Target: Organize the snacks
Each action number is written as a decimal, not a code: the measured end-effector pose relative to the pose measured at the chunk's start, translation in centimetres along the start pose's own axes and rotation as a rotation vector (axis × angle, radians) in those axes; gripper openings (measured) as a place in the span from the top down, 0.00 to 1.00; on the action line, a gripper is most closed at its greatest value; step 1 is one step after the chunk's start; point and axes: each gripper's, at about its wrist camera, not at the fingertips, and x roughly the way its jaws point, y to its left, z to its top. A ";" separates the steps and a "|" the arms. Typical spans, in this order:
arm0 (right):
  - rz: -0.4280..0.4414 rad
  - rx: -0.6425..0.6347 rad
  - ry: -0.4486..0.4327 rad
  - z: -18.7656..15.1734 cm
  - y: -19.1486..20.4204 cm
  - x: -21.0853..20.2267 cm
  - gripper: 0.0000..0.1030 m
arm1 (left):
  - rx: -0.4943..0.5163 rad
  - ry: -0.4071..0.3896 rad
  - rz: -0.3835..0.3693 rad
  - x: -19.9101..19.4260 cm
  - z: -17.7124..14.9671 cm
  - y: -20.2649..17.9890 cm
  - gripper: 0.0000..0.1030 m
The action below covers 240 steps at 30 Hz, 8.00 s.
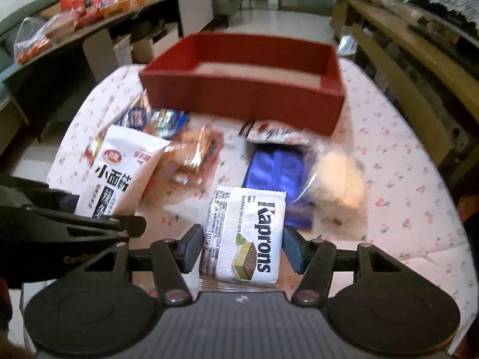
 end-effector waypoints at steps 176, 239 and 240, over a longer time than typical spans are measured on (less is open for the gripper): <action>-0.010 0.214 0.000 7.1 -7.3 3.8 0.29 | -0.047 0.048 -0.051 6.1 4.2 -0.1 0.19; 0.009 0.254 -0.007 5.5 -7.8 2.5 0.38 | -0.072 0.038 -0.162 3.0 4.0 0.4 0.59; 0.010 0.253 -0.011 5.5 -7.7 2.4 0.38 | -0.075 0.034 -0.164 2.8 4.1 0.4 0.59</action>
